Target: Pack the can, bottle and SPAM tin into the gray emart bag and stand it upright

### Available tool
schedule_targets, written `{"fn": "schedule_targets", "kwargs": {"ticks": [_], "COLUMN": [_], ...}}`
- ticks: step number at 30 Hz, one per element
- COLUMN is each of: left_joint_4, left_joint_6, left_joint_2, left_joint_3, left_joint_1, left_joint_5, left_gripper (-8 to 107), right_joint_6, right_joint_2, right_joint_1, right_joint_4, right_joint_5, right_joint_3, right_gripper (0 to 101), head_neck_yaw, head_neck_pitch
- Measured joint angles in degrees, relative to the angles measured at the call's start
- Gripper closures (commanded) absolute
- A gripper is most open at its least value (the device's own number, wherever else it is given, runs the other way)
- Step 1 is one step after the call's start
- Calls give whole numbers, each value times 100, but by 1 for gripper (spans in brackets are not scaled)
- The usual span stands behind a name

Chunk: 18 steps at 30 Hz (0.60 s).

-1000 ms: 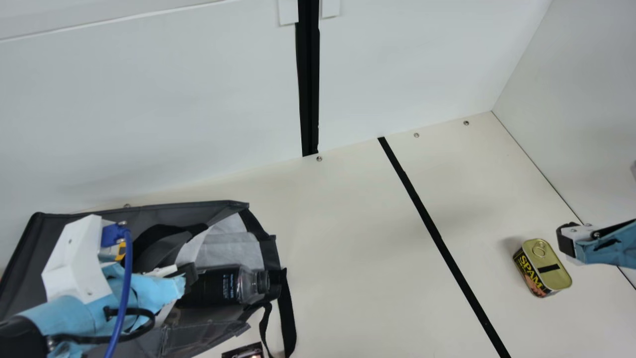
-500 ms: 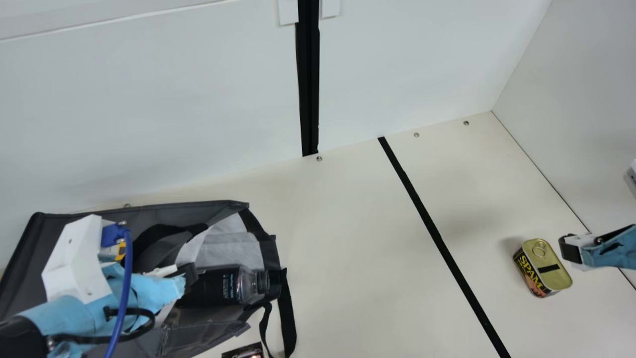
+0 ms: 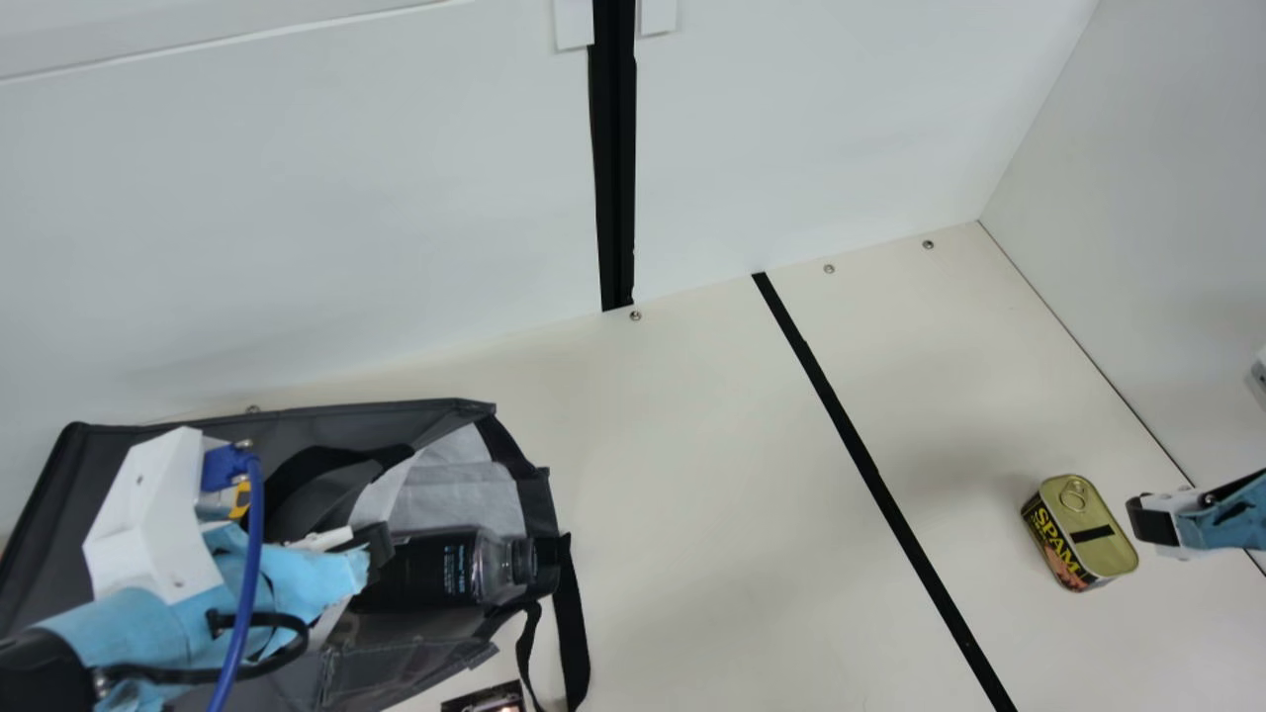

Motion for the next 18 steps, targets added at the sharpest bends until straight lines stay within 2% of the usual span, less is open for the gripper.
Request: {"fn": "schedule_targets", "kwargs": {"ticks": [6, 18], "left_joint_4": [0, 0], "left_joint_6": [0, 0], "left_joint_2": [0, 0], "left_joint_3": [0, 0], "left_joint_1": [0, 0], "left_joint_5": [0, 0], "left_gripper": [107, 107], "right_joint_6": [-121, -132], "right_joint_2": [184, 552], "right_joint_1": [-23, 229], "right_joint_4": [-27, -149], "right_joint_5": [-24, -483], "right_joint_3": [46, 472], "right_gripper": [6, 6], "head_neck_yaw": [0, -9], "head_neck_pitch": [0, 0]}}
